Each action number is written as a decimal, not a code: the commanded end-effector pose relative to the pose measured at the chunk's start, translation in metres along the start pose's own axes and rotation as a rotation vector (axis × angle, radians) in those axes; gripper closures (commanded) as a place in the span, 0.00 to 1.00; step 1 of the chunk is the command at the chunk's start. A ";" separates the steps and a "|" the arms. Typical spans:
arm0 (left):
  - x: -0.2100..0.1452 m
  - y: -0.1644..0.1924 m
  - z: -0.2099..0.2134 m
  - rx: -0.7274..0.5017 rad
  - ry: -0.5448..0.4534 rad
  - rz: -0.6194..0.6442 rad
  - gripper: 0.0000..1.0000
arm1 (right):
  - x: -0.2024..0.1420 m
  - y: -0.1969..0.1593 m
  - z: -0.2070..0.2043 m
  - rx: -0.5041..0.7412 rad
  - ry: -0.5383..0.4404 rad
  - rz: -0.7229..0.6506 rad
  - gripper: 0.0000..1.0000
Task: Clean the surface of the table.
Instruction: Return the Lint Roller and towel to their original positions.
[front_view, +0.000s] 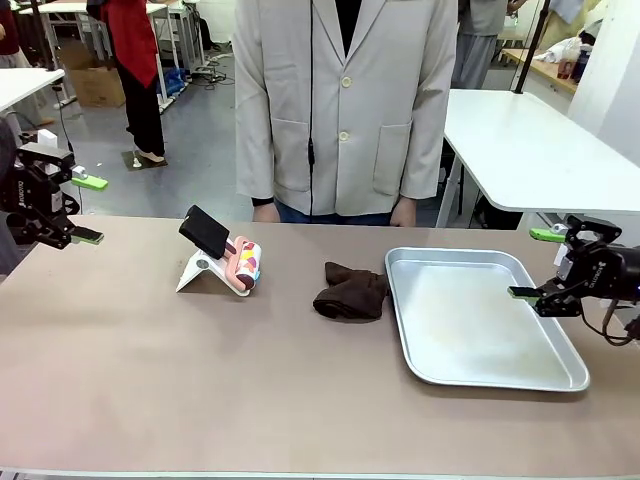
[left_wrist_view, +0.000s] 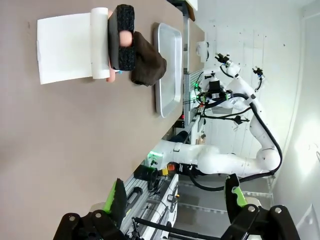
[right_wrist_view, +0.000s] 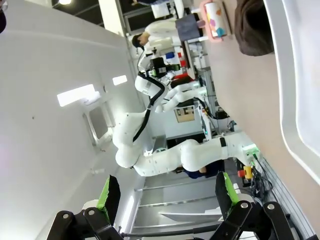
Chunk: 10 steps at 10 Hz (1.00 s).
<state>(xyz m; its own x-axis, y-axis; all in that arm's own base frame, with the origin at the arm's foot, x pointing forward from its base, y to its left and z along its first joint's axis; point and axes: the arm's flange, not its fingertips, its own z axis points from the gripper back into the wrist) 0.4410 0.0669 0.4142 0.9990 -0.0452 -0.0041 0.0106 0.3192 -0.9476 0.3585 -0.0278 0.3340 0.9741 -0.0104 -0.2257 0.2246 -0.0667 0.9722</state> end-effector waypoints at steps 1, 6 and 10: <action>-0.005 -0.003 0.000 0.020 0.000 0.006 0.00 | -0.001 0.006 0.000 -0.032 0.002 -0.013 0.00; -0.005 -0.003 0.000 0.020 0.000 0.006 0.00 | -0.001 0.006 0.000 -0.032 0.002 -0.013 0.00; -0.005 -0.003 0.000 0.020 0.000 0.006 0.00 | -0.001 0.006 0.000 -0.032 0.002 -0.013 0.00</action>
